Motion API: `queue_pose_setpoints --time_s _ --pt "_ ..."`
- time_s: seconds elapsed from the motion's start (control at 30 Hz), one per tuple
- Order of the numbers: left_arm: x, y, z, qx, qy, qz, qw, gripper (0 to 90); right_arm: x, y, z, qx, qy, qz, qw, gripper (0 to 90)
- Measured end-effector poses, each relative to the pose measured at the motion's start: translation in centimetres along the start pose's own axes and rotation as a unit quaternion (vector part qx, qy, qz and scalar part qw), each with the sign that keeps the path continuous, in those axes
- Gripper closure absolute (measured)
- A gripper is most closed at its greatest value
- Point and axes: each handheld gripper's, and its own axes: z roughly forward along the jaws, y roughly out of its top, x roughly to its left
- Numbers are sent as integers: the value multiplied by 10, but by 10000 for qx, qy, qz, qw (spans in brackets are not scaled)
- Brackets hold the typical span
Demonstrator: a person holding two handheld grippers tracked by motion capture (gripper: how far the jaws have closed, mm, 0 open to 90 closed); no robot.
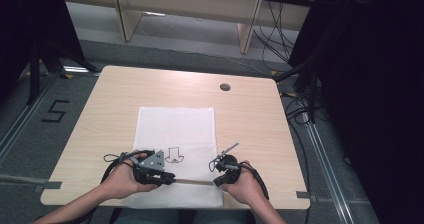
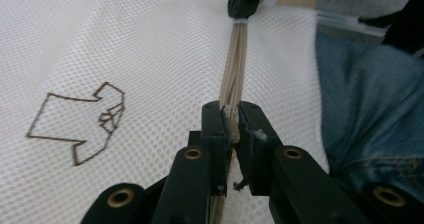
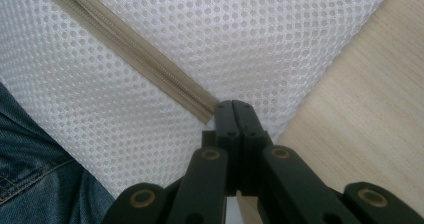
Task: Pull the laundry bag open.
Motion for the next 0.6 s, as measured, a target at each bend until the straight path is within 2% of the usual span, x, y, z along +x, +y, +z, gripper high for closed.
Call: queue_pose_setpoints --time_s 0.03,0.17,0.23,0.5,0.53,0.6 --pt "0 0 0 -51 -29 -63 10000 819 0 0 0 0 0 0 10000 900" --pt "0 0 0 10 -70 3 10000 819 0 0 0 1 7 12 10000 900" --pt "-1 0 0 -17 -19 -13 10000 819 0 0 0 13 21 55 10000 900" --pt "-1 0 0 -3 -31 8 10000 820 0 0 0 11 6 58 10000 900" --pt "-1 -1 -1 10 1 72 10000 819 0 0 0 13 5 62 10000 900" --pt "0 -4 -4 -3 -6 -17 10000 819 0 0 0 14 4 64 10000 900"
